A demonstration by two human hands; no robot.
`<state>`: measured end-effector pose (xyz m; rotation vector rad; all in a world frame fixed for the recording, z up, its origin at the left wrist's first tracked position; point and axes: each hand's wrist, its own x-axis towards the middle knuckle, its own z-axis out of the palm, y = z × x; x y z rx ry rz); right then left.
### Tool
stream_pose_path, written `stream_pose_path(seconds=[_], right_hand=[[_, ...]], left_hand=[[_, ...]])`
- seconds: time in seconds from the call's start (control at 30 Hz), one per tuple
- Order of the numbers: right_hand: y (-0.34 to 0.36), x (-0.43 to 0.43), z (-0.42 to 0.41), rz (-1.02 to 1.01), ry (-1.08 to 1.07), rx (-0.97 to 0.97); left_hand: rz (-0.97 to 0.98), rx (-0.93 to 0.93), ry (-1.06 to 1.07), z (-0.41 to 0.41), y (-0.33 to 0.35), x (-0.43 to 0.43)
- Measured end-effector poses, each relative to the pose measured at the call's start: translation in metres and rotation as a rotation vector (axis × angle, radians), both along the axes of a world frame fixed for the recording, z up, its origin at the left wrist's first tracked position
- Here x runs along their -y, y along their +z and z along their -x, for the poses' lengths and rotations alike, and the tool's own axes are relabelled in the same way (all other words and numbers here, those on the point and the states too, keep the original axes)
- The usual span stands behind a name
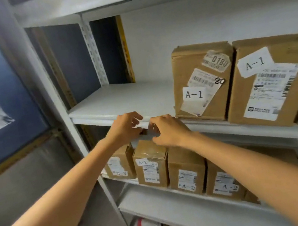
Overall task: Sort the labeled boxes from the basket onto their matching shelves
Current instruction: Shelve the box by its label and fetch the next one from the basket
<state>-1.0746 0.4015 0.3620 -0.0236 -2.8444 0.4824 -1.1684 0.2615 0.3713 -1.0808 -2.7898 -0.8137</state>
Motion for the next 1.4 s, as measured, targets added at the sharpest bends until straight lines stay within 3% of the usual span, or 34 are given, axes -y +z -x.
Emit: stream_pose_path(seconds=[0.1, 0.17, 0.33, 0.47, 0.77, 0.97, 1.2, 1.4], right_hand=[[-0.005, 0.036, 0.020, -0.014, 0.163, 0.081], [-0.004, 0.061, 0.029, -0.024, 0.284, 0.105], [-0.017, 0.127, 0.015, -0.118, 0.611, 0.106], [-0.052, 0.177, -0.035, -0.147, 0.884, 0.177], [-0.110, 0.291, -0.241, -0.309, 1.525, 0.313], [-0.113, 0.355, -0.406, -0.366, 1.893, 0.237], [-0.126, 0.403, -0.596, -0.465, 2.277, 0.276], [-0.153, 0.427, -0.735, -0.641, 2.431, 0.215]], left_hand=[[0.315, -0.048, 0.167, -0.011, -0.004, 0.055], [0.418, -0.035, 0.277, -0.029, -0.006, 0.088], [0.447, 0.028, 0.612, -0.108, -0.025, 0.160], [0.403, 0.199, 0.861, -0.209, -0.053, 0.203], [0.189, 0.516, 1.417, -0.507, -0.116, 0.250], [0.140, 0.610, 1.776, -0.706, -0.123, 0.257], [0.080, 0.732, 2.026, -0.898, -0.141, 0.239], [0.022, 0.766, 2.121, -1.012, -0.156, 0.235]])
